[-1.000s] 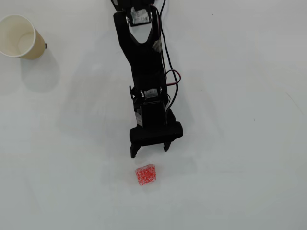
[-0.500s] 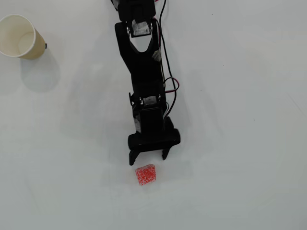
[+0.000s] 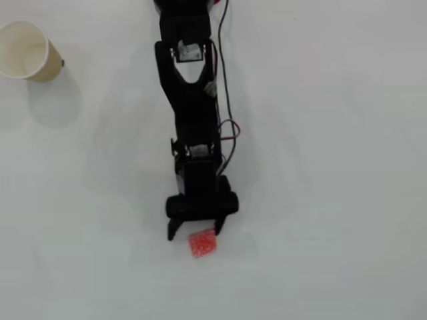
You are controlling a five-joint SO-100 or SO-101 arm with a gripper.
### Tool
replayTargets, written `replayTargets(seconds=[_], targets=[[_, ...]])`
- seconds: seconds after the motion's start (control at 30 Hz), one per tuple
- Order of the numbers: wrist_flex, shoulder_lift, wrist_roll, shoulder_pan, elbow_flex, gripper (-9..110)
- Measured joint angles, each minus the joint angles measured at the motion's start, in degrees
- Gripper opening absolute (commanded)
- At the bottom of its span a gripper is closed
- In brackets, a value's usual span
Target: Pick up the cube and drop it in the cup.
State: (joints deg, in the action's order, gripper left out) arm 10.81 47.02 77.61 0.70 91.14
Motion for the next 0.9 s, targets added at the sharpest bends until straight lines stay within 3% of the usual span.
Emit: replayTargets(seconds=[0.9], targets=[[0.0,-3.4,0.0,-2.2,-4.6,37]])
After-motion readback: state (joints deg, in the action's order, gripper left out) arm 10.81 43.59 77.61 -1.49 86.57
